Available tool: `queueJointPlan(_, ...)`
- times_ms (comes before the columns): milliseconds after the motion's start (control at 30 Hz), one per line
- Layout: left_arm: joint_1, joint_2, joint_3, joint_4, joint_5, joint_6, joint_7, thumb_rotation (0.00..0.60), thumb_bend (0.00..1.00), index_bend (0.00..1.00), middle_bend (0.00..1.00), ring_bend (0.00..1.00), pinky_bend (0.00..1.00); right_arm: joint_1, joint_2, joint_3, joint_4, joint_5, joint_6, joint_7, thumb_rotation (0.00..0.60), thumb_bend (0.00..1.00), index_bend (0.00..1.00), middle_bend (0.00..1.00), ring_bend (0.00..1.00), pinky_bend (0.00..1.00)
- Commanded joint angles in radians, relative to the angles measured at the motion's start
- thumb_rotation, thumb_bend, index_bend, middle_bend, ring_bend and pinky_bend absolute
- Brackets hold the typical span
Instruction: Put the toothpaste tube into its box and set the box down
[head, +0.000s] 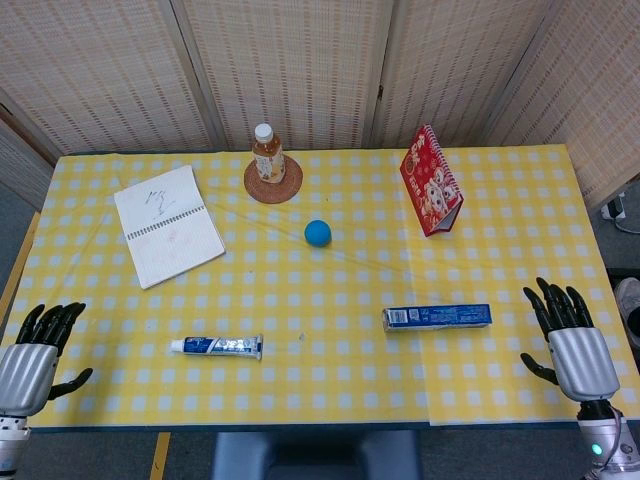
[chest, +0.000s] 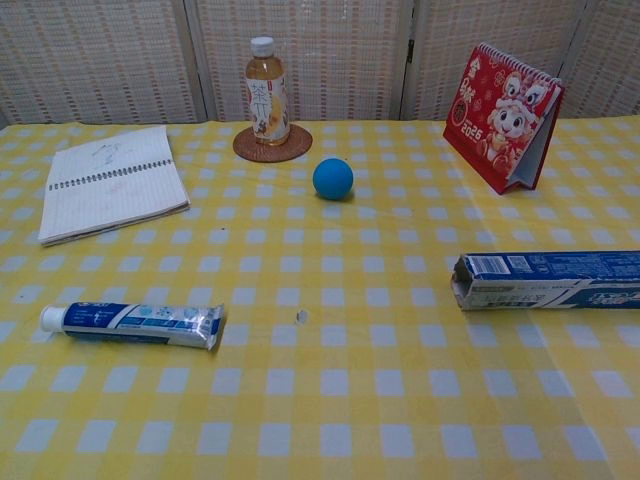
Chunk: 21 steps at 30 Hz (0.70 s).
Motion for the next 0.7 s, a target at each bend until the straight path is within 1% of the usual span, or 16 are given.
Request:
queueJointPlan(33,0.002,-0.006,-0.001,0.0,-0.005,0.001,0.015,0.6,0.22,0.1,0.14,0.12,0.07,0.0,0.0,0.0,-0.001,-0.004,0.002,-0.002,0.6,0.21,0.0,0.0,0.0,0.0)
queueJointPlan(167,-0.004,-0.006,0.007,-0.008,0.004,-0.014,0.009,0.6,0.22,0.09,0.14,0.12,0.06,0.0,-0.002,-0.003,0.0,-0.012,0.006,-0.005,0.6,0.21,0.0,0.0,0.0,0.0)
queueJointPlan(300,-0.015,-0.023,0.016,-0.005,0.029,-0.022,0.013,0.6,0.22,0.08,0.14,0.12,0.08,-0.005,0.01,-0.017,-0.004,-0.028,0.008,0.013,0.6,0.21,0.0,0.0,0.0,0.0)
queueJointPlan(367,-0.026,-0.035,0.032,0.008,0.068,-0.03,-0.002,0.6,0.22,0.07,0.15,0.14,0.12,-0.012,0.01,-0.021,0.0,-0.03,0.016,0.012,0.6,0.21,0.0,0.0,0.0,0.0)
queueJointPlan(400,-0.031,-0.037,0.039,0.009,0.077,-0.038,-0.01,0.6,0.22,0.06,0.18,0.17,0.18,-0.015,0.01,-0.023,0.001,-0.029,0.018,0.011,0.6,0.21,0.0,0.0,0.0,0.0)
queueJointPlan(433,-0.037,-0.04,0.043,0.006,0.087,-0.045,-0.021,0.6,0.22,0.06,0.25,0.27,0.29,-0.017,0.009,-0.024,0.001,-0.028,0.019,0.01,0.6,0.21,0.0,0.0,0.0,0.0)
queueJointPlan(500,-0.056,-0.059,0.043,0.015,0.124,-0.039,-0.044,0.6,0.22,0.08,0.45,0.51,0.56,-0.022,0.008,-0.027,0.0,-0.025,0.02,0.002,0.6,0.21,0.0,0.0,0.0,0.0)
queueJointPlan(533,-0.068,-0.073,0.043,0.025,0.148,-0.038,-0.047,0.6,0.22,0.11,0.59,0.68,0.75,-0.023,0.009,-0.028,-0.003,-0.028,0.022,0.0,0.6,0.21,0.0,0.0,0.0,0.0)
queueJointPlan(567,-0.077,-0.085,0.042,0.034,0.164,-0.038,-0.042,0.6,0.22,0.15,0.72,0.81,0.88,-0.023,0.009,-0.028,-0.004,-0.032,0.026,-0.001,0.6,0.21,0.0,0.0,0.0,0.0)
queueJointPlan(600,-0.086,-0.096,0.044,0.042,0.178,-0.043,-0.035,0.6,0.22,0.18,0.82,0.89,0.95,-0.025,0.007,-0.027,-0.004,-0.034,0.03,-0.004,0.6,0.21,0.0,0.0,0.0,0.0)
queueJointPlan(633,-0.099,-0.108,0.049,0.045,0.193,-0.059,-0.025,0.6,0.21,0.22,0.92,0.96,0.99,-0.026,0.004,-0.027,-0.003,-0.035,0.033,-0.011,0.6,0.21,0.0,0.0,0.0,0.0)
queueJointPlan(667,-0.107,-0.116,0.052,0.044,0.199,-0.069,-0.019,0.6,0.21,0.25,0.97,0.99,1.0,-0.027,0.002,-0.027,-0.003,-0.035,0.034,-0.015,0.6,0.21,0.0,0.0,0.0,0.0)
queueJointPlan(700,-0.114,-0.127,0.051,0.044,0.205,-0.075,-0.014,0.6,0.21,0.29,1.0,1.0,1.0,-0.027,0.0,-0.027,-0.003,-0.035,0.033,-0.017,0.6,0.21,0.0,0.0,0.0,0.0)
